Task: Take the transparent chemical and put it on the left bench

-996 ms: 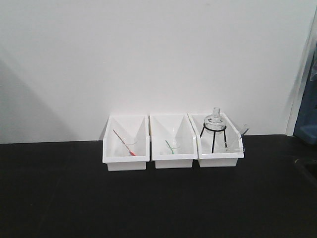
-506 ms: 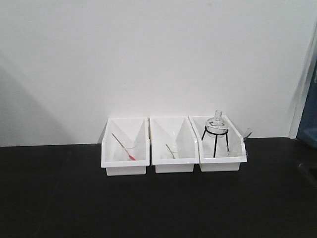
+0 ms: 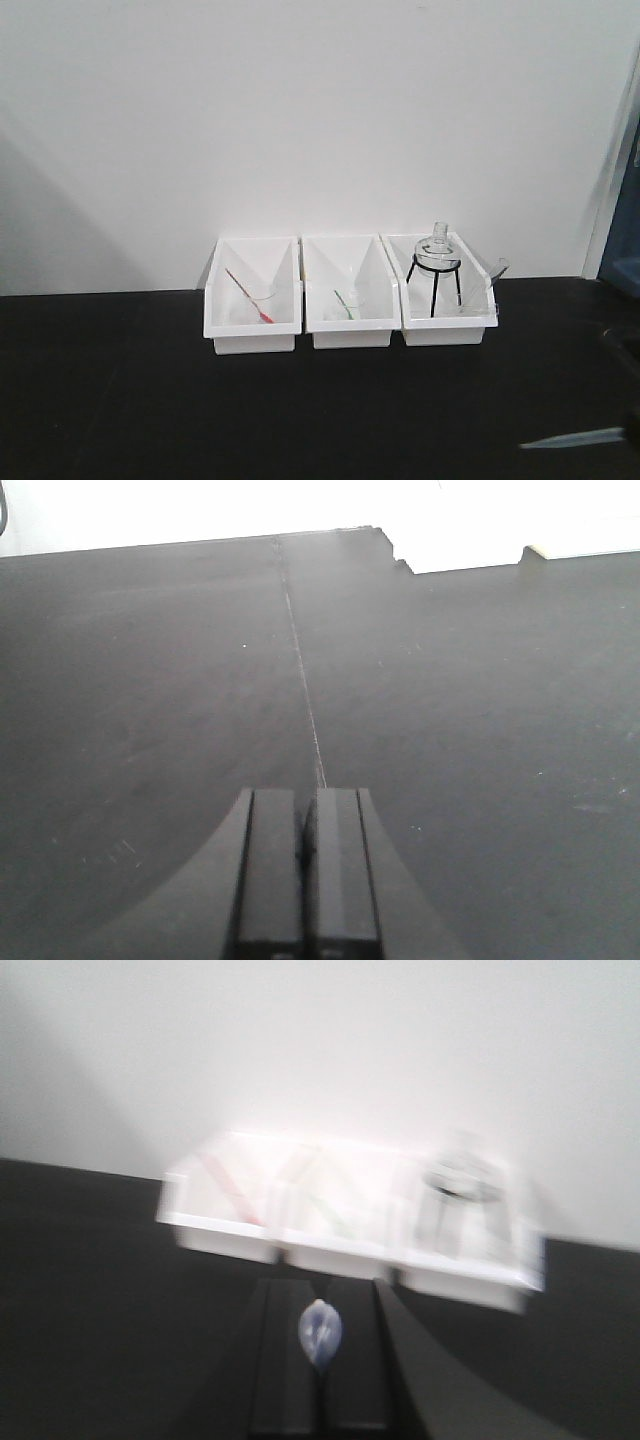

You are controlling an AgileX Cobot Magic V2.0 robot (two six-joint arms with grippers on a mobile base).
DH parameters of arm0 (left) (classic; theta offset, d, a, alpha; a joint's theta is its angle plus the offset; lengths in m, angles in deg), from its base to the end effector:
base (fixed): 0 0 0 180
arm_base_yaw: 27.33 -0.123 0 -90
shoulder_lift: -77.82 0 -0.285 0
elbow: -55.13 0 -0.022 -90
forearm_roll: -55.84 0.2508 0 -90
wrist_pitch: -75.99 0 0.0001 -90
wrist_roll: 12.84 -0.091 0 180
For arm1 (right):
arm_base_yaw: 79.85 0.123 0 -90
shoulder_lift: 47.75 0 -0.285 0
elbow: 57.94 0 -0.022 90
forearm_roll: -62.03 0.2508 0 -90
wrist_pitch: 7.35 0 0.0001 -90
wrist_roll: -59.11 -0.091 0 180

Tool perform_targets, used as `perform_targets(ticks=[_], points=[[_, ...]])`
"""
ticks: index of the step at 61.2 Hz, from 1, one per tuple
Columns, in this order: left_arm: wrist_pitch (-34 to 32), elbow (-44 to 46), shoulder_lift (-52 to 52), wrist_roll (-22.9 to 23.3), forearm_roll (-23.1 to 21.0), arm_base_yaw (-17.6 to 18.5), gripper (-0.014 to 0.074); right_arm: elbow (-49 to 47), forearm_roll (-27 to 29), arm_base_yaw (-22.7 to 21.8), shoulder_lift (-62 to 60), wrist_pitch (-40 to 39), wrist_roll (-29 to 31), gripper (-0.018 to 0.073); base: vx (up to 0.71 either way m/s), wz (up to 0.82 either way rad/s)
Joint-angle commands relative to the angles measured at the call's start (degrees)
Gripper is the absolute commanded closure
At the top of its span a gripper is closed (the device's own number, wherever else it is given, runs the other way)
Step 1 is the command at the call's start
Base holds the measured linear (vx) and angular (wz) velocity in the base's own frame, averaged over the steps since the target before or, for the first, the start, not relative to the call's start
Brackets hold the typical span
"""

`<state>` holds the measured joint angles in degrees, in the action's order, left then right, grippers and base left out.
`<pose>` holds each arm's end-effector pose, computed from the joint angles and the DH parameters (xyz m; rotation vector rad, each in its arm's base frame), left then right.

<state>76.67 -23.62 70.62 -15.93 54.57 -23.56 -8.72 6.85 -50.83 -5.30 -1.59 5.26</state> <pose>0.0566 -0.0038 0.2036 0.0739 1.5102 -0.0275 0.1186 0.0571 0.3221 -0.3730 1.6235 0.3003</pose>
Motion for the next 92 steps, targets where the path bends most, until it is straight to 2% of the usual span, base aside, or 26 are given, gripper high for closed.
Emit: perform_targets(ticks=[1, 7, 17, 34, 61, 77, 85, 92], points=[[-4.5, -0.9, 1.1, 0.4, 0.0, 0.1, 0.06, -2.9, -2.6, 0.0, 8.0, -15.5, -1.8, 0.0562, 0.0, 0.0], [-4.5, -0.9, 1.1, 0.4, 0.0, 0.1, 0.06, -4.7, -2.6, 0.0, 16.2, -19.3, -3.4, 0.0562, 0.0, 0.0], [-4.5, -0.9, 1.1, 0.4, 0.0, 0.1, 0.06, -5.2, -2.5, 0.0, 23.9, -18.3, -4.2, 0.0562, 0.0, 0.0], [-4.5, -0.9, 1.1, 0.4, 0.0, 0.1, 0.06, -5.2, -2.6, 0.0, 24.6, -10.6, -5.5, 0.0562, 0.0, 0.0], [-4.5, -0.9, 1.1, 0.4, 0.0, 0.1, 0.06, -5.2, -2.7, 0.0, 26.0, -8.6, -7.5, 0.0562, 0.0, 0.0], [-4.5, -0.9, 1.1, 0.4, 0.0, 0.1, 0.06, -5.2, -2.1, 0.0, 33.3, -11.8, -7.7, 0.0557, 0.0, 0.0], [-4.5, -0.9, 1.1, 0.4, 0.0, 0.1, 0.06, -5.2, -2.1, 0.0, 35.7, -15.7, -7.7, 0.0518, 0.0, 0.0], [-4.5, -0.9, 1.1, 0.4, 0.0, 0.1, 0.06, -5.2, -2.1, 0.0, 36.5, -18.1, -7.7, 0.0422, 0.0, 0.0]])
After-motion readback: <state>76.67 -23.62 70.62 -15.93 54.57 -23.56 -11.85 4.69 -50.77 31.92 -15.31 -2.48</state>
